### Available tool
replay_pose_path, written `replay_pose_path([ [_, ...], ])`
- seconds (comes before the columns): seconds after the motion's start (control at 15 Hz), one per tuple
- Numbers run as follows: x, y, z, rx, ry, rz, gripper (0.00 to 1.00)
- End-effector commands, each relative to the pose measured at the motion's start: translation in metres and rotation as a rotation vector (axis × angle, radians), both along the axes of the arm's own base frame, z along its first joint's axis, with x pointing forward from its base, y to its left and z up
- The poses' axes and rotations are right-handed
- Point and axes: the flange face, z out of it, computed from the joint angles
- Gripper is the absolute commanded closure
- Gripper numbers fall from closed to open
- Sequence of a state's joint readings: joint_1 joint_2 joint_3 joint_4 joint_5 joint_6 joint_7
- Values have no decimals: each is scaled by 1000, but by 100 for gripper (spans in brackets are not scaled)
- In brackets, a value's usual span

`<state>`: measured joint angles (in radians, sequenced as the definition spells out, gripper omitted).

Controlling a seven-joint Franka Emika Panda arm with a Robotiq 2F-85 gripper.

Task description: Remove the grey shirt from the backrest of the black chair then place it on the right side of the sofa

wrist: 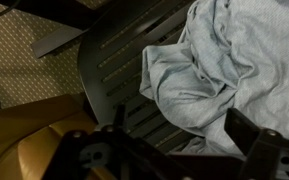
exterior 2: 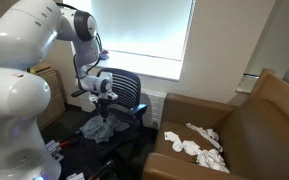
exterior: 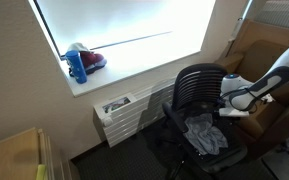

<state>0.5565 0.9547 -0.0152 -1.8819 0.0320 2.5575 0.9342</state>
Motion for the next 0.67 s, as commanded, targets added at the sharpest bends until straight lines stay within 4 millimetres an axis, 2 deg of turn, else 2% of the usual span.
replay_pose_path([
  [0.0,11,-15,-28,-14,-65,-31,0],
  [0.2,16,-15,-40,29,-133,-28,0],
  [0.47,7,13,-31,118,-208,29,0],
  [0.53,11,2,-36,87,-188,3,0],
  [0.6,9,7,-36,93,-190,6,0],
])
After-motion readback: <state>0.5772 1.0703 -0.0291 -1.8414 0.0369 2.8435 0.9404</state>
